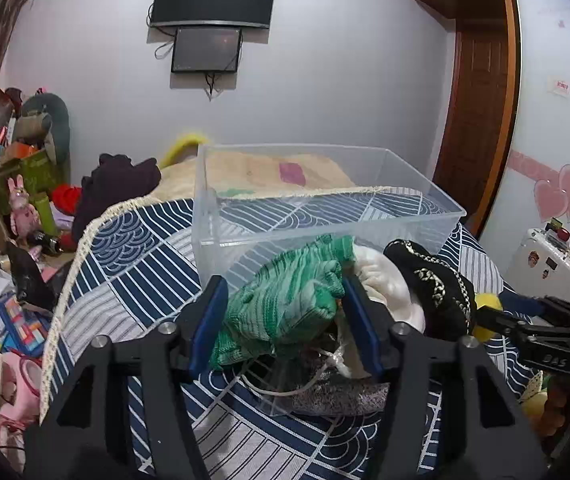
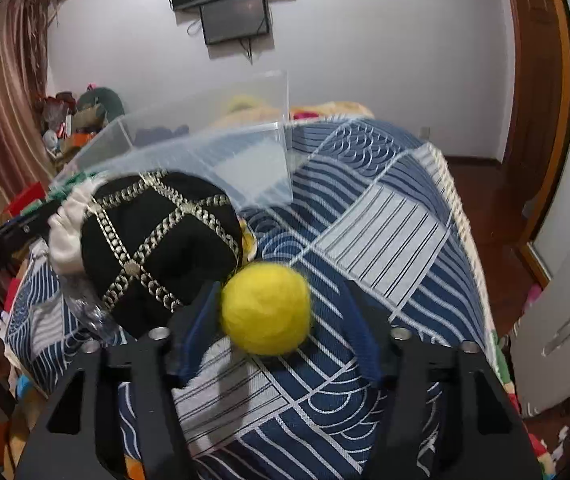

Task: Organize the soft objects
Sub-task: 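Drop the yellow ball with the right tool while the left drops green cloth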

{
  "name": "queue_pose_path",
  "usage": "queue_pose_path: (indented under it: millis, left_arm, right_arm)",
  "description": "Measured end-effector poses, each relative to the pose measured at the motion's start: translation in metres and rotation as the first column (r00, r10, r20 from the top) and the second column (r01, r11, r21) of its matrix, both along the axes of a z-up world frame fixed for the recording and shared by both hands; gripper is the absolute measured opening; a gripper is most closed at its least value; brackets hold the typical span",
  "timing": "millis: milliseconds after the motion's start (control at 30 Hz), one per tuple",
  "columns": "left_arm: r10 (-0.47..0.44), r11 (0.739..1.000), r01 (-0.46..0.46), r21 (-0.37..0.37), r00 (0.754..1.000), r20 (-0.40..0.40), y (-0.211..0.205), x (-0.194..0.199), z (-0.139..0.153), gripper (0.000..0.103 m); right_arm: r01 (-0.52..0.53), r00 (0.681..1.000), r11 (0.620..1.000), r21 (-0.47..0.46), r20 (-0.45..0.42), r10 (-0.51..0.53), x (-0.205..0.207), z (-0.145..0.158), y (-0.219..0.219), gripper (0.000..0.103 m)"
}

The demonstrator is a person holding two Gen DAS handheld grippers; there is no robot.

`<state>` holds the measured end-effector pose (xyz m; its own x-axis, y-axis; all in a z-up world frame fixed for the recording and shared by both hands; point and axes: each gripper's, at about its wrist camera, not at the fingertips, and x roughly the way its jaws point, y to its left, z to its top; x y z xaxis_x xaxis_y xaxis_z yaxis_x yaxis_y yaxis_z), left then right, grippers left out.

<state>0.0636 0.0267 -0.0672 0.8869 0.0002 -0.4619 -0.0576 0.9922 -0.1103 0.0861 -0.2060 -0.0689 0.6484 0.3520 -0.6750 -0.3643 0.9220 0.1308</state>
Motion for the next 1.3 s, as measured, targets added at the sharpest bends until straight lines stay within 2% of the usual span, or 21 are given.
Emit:
queue_pose_path:
  millis: [100,233,333,533,767,967,1167,1300]
  left_arm:
    - [-0.015,1.0,0.015,-0.015,1.0,-0.005,0.003,0.002,-0.003,0.037]
    - [-0.03,0.999,0.03,-0.022,0.999,-0.014,0.002,0.002,-0.007,0.022]
    - [-0.027,0.999,0.027,-0.03,1.0,-0.008,0.004,-0.001,-0.004,0.018]
    - [-0.011,1.0,0.012,-0.023,0.998,0.058,0.01,-0.02,0.015,0.015]
    - [0.008,1.0,-0.007,-0.002,0.987,0.158,0.015,-0.038,0.051,0.015]
    - [0.005,1.0,-0.004,-0.007,0.972,0.236,0.021,-0.032,0.076,0.015]
    - [-0.001,1.0,0.006,-0.024,0.974,0.227,0.027,0.001,0.082,0.015]
    - [0.008,1.0,-0.009,0.002,0.98,0.201,0.024,0.024,0.077,0.015]
  right_arm:
    - [-0.03,1.0,0.999,0.011,-0.002,0.03,-0.001,-0.001,0.002,0.041]
    - [-0.035,0.999,0.999,-0.018,0.026,0.035,-0.003,0.001,0.007,0.039]
    - [-0.014,0.998,1.0,-0.012,0.054,0.015,-0.004,0.006,0.0,0.038]
    - [0.008,0.991,0.999,0.033,0.135,-0.012,-0.008,0.034,-0.008,0.038]
    - [-0.027,0.973,0.998,0.053,0.232,0.014,-0.002,0.07,0.008,0.038]
    - [-0.071,0.957,0.996,0.049,0.286,0.054,0.014,0.086,0.032,0.038]
    - [-0.081,0.957,0.996,0.02,0.282,0.073,0.04,0.086,0.056,0.038]
    - [-0.083,0.966,0.996,0.022,0.248,0.075,0.056,0.078,0.065,0.038]
